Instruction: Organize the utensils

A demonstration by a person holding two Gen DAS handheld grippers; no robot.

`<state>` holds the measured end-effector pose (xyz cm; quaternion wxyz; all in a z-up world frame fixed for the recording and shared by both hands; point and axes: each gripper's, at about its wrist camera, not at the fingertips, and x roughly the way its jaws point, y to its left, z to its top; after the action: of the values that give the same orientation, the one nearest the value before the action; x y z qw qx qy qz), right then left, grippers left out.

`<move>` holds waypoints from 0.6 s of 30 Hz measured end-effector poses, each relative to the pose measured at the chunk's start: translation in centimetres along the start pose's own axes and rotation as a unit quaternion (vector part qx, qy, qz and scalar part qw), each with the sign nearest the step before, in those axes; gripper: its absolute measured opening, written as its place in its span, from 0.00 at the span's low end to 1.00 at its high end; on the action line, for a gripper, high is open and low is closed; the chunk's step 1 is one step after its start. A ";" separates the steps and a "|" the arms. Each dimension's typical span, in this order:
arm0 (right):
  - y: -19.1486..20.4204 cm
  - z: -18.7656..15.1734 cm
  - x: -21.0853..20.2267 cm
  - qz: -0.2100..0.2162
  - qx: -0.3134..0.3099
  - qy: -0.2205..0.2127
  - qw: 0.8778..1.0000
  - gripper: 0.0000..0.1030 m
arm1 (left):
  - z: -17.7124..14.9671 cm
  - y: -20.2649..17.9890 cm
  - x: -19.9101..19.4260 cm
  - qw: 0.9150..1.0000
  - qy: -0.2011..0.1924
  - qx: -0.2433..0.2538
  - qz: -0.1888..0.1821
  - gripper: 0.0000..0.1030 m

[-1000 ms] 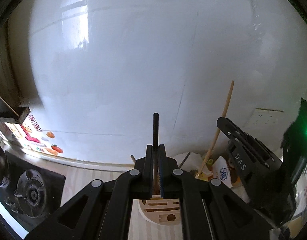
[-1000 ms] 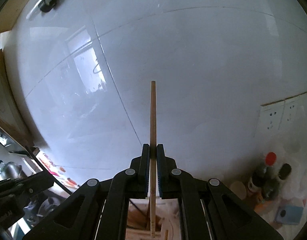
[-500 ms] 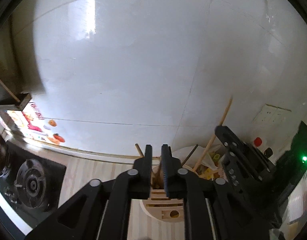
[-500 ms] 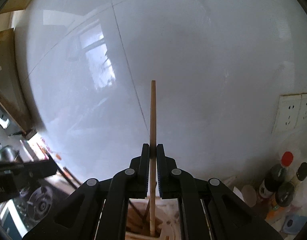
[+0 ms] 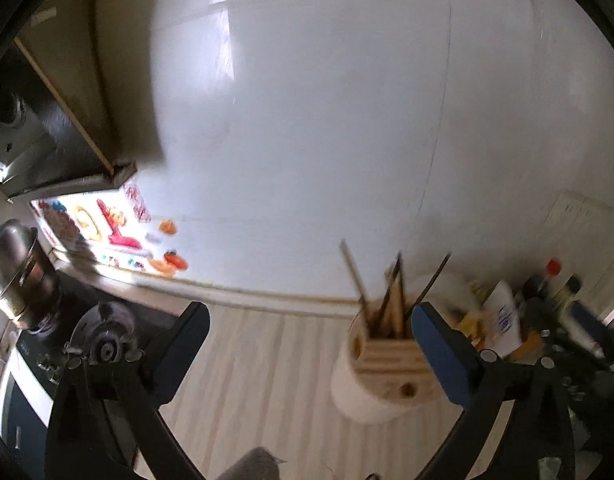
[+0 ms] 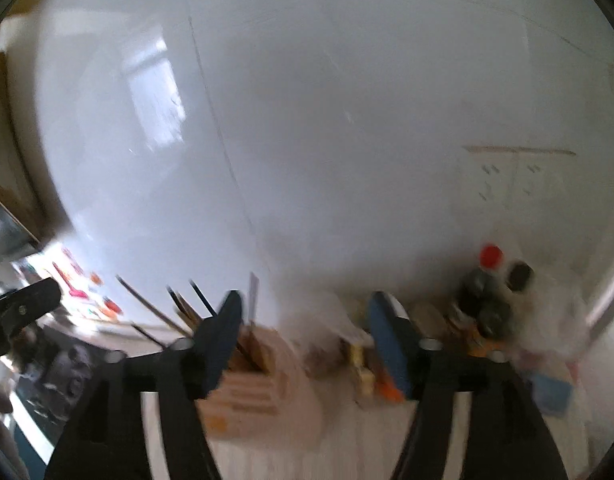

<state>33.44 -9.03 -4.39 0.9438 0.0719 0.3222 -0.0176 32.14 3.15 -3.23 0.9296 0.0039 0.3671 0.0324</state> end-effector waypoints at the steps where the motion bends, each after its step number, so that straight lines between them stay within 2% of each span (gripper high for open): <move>1: 0.0 -0.5 -0.1 -0.010 -0.003 0.004 1.000 0.87 | -0.6 0.2 0.5 1.000 0.006 0.001 0.003 1.00; 4: -0.6 -1.8 -0.5 -0.031 -0.012 0.020 0.999 0.97 | -1.6 0.2 0.9 1.000 0.011 0.007 0.009 1.00; 7: -0.1 -3.1 -0.9 -0.051 -0.022 0.029 0.998 0.99 | -2.2 0.3 0.7 1.000 0.010 0.016 0.007 1.00; 14: 1.0 -3.8 -2.7 -0.088 -0.031 0.020 0.995 1.00 | -3.3 0.2 -0.2 1.000 0.007 0.030 -0.002 1.00; 18: 1.0 -4.3 -4.2 -0.091 -0.029 0.019 0.995 1.00 | -3.9 0.4 -1.5 1.000 0.002 0.023 -0.005 1.00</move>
<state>27.63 -7.46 -5.06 0.9336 0.0157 0.3458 -0.0926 28.37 3.40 -5.09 0.9287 0.0234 0.3695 0.0190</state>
